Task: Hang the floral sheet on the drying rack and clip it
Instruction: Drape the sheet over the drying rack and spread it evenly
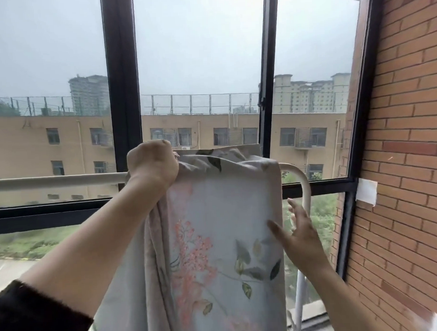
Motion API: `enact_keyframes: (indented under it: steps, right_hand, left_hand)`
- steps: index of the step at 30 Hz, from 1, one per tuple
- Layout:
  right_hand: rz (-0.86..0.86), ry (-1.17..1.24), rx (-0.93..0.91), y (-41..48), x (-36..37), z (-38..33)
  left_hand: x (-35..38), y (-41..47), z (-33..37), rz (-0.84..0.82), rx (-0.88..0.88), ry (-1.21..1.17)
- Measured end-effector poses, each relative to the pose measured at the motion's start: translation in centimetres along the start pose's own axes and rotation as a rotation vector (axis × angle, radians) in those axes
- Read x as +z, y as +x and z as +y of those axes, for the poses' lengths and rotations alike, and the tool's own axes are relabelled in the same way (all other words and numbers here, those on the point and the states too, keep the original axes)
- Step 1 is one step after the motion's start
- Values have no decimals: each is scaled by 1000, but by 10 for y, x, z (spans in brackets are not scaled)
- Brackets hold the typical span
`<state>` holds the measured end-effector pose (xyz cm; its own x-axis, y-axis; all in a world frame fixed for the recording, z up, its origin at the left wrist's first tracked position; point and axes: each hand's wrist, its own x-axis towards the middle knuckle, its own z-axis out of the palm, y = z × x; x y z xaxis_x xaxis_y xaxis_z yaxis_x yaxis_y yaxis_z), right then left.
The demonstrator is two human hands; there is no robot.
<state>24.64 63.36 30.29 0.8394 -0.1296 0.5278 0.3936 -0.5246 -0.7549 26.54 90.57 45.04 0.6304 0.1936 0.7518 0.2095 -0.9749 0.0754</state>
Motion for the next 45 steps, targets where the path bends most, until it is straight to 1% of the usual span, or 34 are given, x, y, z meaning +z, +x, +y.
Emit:
enact_keyframes:
  steps: [2,5,7,9,13,16,21,24,28,31,36,39,43,45]
  right_hand:
    - [-111,31,108,-14,8,14]
    - [-229,112,151,-29,20,35]
    - [-237,97,160,-36,26,45]
    - [-187,32,152,-38,28,52]
    - [-185,52,138,-38,17,49]
    - [-168,95,64,-34,-3,30]
    - [-107,147,-152,-1,-38,-20]
    - [-60,147,-258,27,-47,-55]
    - [-19,271,-386,64,-47,-104]
    - [-12,318,-425,89,-39,-130]
    - [93,470,-464,141,-27,-179]
    - [67,488,-441,166,-3,-189]
    - [-67,484,-311,181,31,-163]
    - [-103,507,-264,186,37,-148]
  left_hand:
    - [-2,-1,0,-20,-6,1]
    - [-2,-2,-1,-28,-7,-3]
    - [-2,-2,-3,-26,-11,-4]
    - [-1,0,-4,-22,-12,5]
    - [2,2,-5,-8,-17,33]
    - [2,2,-3,-19,-26,50]
    - [-1,0,-2,-51,-56,31]
    - [-5,-2,-2,-60,-68,24]
    - [-10,-9,-3,-43,-66,-1]
    - [-14,-13,-4,-41,-55,-25]
    - [-25,-23,-4,-70,-3,-100]
    - [-32,-27,1,-95,44,-145]
    - [-28,-25,5,-111,78,-12]
    - [-27,-24,9,-120,76,28]
